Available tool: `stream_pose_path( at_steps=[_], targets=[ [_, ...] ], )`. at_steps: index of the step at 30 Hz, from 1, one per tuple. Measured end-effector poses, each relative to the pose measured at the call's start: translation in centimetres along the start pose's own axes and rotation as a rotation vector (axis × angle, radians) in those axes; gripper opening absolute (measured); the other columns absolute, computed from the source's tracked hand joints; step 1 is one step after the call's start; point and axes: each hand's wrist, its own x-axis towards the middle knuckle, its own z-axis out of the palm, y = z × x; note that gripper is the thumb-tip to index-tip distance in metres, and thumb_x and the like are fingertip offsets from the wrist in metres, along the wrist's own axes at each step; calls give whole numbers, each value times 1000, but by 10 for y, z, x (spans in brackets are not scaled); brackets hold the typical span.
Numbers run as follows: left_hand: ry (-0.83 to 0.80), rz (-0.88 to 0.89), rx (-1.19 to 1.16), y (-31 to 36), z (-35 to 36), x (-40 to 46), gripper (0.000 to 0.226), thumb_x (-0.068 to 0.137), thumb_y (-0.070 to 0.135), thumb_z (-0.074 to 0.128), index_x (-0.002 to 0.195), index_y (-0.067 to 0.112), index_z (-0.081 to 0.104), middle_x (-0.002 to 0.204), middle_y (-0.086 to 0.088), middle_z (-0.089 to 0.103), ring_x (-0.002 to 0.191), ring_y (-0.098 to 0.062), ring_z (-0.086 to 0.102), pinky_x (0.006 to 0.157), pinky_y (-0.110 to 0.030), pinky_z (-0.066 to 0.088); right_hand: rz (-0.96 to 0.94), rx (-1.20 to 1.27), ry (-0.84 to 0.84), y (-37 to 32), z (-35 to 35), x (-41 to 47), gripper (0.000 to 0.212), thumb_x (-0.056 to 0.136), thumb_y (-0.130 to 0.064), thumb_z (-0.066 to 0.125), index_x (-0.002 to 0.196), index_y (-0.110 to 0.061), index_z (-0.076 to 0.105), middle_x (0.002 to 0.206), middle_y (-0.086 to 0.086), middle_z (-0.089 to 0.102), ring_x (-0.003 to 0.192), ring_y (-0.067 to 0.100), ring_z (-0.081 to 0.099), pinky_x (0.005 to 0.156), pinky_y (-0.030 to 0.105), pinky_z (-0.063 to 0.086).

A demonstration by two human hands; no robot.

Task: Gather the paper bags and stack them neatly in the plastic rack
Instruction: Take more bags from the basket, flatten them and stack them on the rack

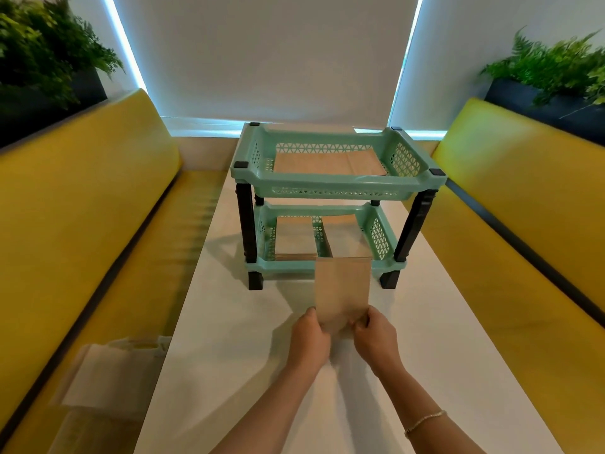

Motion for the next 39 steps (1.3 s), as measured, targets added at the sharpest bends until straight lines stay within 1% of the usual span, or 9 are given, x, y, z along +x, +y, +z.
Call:
stream_pose_path(
  at_steps=[4,8,12,15,20,24,26,32,39],
  targets=[
    [105,84,-16,39,-15,23,23,92,8,48,111,8,60,108,-8,63,100,-22,59,79,-24,45,-45,-17,148,-34,-20,35,12,87,-5,49,90,-4,61,93,13,61,82,25,54,69,31,44],
    [137,133,57,73,-27,65,16,89,4,49,101,1,59,102,-15,64,93,-26,61,70,-26,45,-42,84,150,-73,-37,67,35,87,2,49,121,-4,53,106,16,62,84,21,51,70,28,43],
    [93,47,96,97,-30,99,31,91,6,51,122,3,51,116,-16,60,106,-30,59,88,-35,50,10,60,159,-96,-41,99,48,86,1,46,133,-8,41,117,18,59,104,32,58,85,39,47],
    [76,67,131,104,-25,114,34,92,3,48,126,2,45,118,-18,58,109,-32,57,91,-37,49,-13,41,152,-97,-36,117,47,84,-2,49,130,-5,39,116,22,59,107,38,56,89,42,46],
    [49,27,115,109,-13,127,34,93,0,45,126,4,44,122,-16,56,112,-29,55,91,-33,46,24,-29,114,-94,-30,137,54,88,-8,54,137,-4,31,123,20,57,113,36,55,90,39,45],
    [18,-42,116,109,-6,132,31,94,5,47,125,6,46,121,-13,55,110,-26,55,88,-31,46,59,-59,118,-87,-24,144,42,90,-3,46,131,-1,36,115,20,58,104,33,58,76,32,43],
    [6,-40,147,107,-3,133,26,95,7,47,121,6,50,120,-13,56,108,-25,56,87,-31,46,69,-58,123,-85,-23,145,40,90,0,44,129,0,38,114,21,58,102,34,58,74,32,42],
    [-16,-58,182,106,2,137,23,94,9,50,115,5,57,116,-13,60,105,-26,58,84,-29,47,77,-65,128,-85,-22,144,41,86,1,50,125,5,40,117,24,58,107,36,57,84,35,46],
    [-52,-85,205,105,-2,138,25,93,8,52,117,1,58,119,-15,59,107,-28,58,84,-29,47,101,-82,81,-85,-23,144,41,87,0,51,126,3,39,118,22,56,108,34,56,81,34,46]
  ],
)
